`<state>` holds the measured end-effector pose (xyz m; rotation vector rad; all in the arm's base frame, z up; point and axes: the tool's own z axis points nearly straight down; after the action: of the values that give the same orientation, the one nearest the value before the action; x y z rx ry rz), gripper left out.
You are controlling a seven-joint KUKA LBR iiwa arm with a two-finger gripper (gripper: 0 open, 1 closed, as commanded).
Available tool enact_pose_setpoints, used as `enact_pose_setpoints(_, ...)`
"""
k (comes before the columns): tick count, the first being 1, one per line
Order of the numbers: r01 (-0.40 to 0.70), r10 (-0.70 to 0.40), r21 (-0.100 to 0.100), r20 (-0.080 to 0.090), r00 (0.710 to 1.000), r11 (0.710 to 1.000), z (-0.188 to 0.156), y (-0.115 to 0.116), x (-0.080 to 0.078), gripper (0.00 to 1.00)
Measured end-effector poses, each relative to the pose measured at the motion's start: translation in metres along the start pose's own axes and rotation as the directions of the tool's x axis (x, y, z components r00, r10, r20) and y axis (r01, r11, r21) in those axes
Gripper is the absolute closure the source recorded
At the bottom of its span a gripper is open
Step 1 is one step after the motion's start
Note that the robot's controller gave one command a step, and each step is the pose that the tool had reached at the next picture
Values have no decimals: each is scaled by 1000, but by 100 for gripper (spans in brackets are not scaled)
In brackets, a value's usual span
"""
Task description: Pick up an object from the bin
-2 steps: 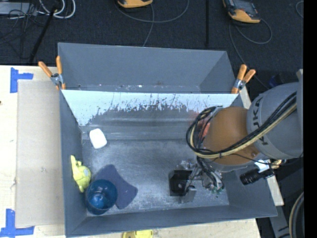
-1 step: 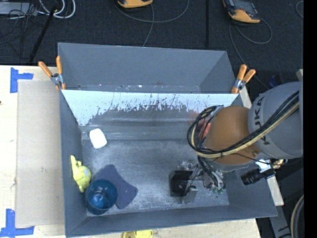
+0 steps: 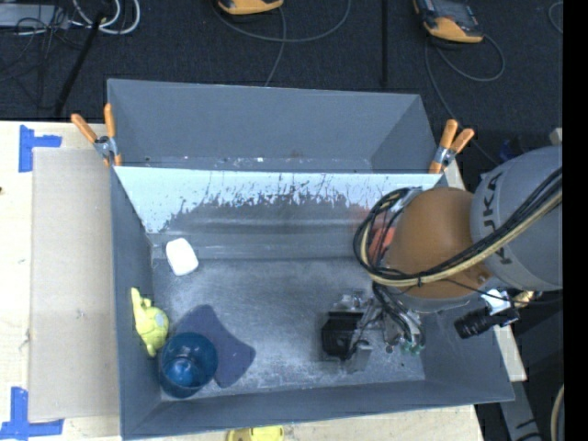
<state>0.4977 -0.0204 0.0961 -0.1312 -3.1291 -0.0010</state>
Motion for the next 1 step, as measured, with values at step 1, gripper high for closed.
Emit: enact_pose_setpoints(1,-1,1,0,10,1000,1000,-16,0,-3,100)
